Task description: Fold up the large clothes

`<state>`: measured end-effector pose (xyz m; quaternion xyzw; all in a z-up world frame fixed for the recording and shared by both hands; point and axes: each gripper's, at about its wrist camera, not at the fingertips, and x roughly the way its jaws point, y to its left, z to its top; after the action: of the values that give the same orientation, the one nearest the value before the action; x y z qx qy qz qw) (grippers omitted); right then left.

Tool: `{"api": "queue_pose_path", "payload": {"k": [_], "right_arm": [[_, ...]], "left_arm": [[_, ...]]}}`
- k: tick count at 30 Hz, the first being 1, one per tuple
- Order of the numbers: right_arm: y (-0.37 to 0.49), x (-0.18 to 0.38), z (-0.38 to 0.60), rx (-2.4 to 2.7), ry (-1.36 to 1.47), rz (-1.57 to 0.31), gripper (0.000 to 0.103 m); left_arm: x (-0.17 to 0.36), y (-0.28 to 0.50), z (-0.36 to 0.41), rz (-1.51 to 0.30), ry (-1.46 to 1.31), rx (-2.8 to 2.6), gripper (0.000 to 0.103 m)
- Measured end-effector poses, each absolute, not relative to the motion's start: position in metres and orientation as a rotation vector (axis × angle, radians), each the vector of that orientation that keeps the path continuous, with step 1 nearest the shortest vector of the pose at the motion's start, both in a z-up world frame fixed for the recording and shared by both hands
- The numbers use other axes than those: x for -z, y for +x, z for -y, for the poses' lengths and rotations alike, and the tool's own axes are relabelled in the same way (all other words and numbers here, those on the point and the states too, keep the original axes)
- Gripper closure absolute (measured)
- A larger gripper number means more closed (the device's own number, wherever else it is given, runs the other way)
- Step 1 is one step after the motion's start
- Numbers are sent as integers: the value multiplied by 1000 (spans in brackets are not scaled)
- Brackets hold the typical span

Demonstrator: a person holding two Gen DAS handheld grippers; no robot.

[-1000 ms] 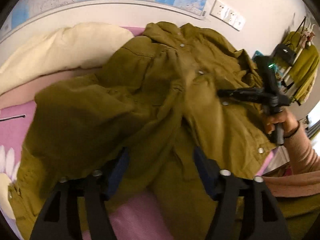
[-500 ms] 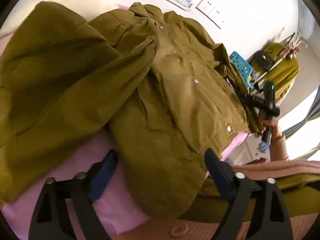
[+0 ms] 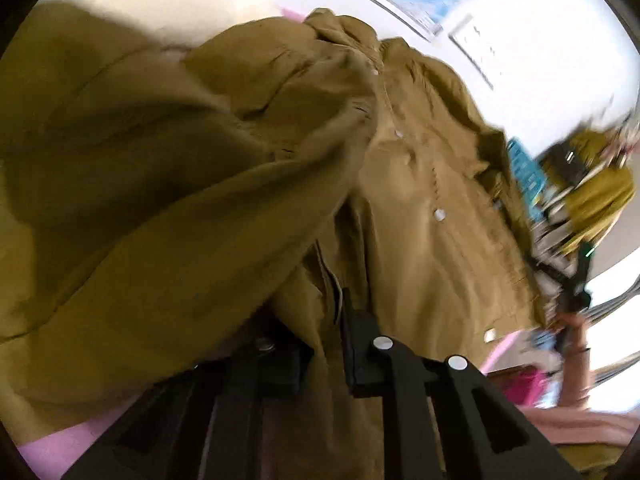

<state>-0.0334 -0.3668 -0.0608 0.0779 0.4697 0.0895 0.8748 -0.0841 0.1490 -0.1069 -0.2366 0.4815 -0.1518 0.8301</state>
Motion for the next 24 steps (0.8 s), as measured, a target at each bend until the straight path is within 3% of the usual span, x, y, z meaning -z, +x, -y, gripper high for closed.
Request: {"api": "queue_pose_path", "payload": {"k": [3,5,7,11,12,13,14,15,16,20,24], "right_arm": [[-46,53,348,-321,178,-968,51],[-51,52,323,-378,110,-962,46],[-45,60,313,-363,69,-991,44],[-23,82,315,-319,110,-1005,38],[-19,82,315,-320,116,-1000,38],[-16,81,316,-317,121,-994,41],[-14,81,311,-328,118,-994,57],[-13,80,309,-369,136,-997,69],[-13,81,310,-402,168,-1006,100],[-25,58,295,-617,321,-960,100],[-43,9,293,-725,331,-815,100]], "left_arm": [[106,-85,-152,-1014,-498,337,83],[101,-83,-153,-997,-485,327,70],[97,-79,-153,-970,-487,338,42],[97,-59,-143,-946,-454,325,30],[97,-55,-139,-942,-441,309,30],[96,-52,-135,-945,-419,282,40],[95,-49,-132,-953,-393,253,55],[96,-44,-131,-977,-356,221,79],[95,-41,-134,-991,-382,230,87],[54,-45,-165,-889,-444,248,93],[16,-47,-192,-818,-405,196,93]]}}
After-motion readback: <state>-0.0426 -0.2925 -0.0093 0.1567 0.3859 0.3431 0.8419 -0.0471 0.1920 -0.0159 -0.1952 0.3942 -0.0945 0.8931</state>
